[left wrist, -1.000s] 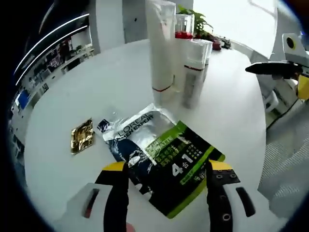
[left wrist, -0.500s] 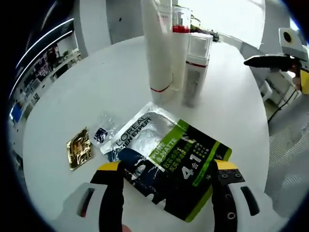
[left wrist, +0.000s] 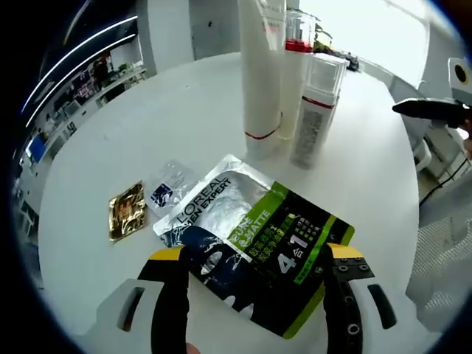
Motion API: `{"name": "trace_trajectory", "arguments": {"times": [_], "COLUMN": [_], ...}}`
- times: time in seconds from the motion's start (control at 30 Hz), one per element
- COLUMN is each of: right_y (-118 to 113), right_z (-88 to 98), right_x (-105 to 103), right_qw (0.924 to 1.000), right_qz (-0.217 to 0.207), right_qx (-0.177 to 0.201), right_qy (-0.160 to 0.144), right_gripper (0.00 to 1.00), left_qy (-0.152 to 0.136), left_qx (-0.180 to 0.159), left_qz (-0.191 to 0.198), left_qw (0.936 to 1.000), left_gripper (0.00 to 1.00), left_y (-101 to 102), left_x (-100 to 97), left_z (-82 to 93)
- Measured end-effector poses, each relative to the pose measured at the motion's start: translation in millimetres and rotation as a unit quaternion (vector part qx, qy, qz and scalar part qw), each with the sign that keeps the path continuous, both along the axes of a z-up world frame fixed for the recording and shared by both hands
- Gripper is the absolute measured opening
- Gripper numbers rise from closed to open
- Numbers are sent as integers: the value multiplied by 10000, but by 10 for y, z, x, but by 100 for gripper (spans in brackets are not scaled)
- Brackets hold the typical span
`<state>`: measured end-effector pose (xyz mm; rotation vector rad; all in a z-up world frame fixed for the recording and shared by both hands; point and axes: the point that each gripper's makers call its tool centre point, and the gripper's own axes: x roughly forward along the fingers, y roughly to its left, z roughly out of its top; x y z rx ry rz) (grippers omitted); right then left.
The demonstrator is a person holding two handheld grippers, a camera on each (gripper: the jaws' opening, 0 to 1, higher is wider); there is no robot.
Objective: Arrange the skincare products in the storage area until every visible bottle or jar stands upright without overlapping.
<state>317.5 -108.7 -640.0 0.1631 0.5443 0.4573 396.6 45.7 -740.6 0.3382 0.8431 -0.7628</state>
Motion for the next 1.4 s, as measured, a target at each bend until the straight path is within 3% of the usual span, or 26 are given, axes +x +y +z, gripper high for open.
{"name": "trace_trajectory", "arguments": {"times": [0.33, 0.53, 0.67, 1.0, 1.4], "right_y": [-8, 0, 16, 95, 161], "right_z": [10, 21, 51, 119, 171], "right_x": [1, -2, -12, -49, -125], "right_qw": [10000, 10000, 10000, 9997, 9991], "right_qz": [-14, 3, 25, 137, 214], "right_qx": [0, -19, -27, -81, -168], "right_qy": [-20, -50, -85, -194, -322], "right_gripper": [98, 98, 98, 98, 99], "left_qy": [-1, 55, 20, 57, 55], "left_qx": [0, 48, -6, -327, -757], "left_qz": [-57, -207, -173, 86, 697], "left_qw": [10000, 9998, 9998, 9994, 9947], "left_gripper": [72, 80, 81, 87, 94], "left_y": [-2, -20, 23, 185, 510], "left_x": [1, -51, -107, -317, -618], "left_z": [-8, -23, 5, 139, 393]}}
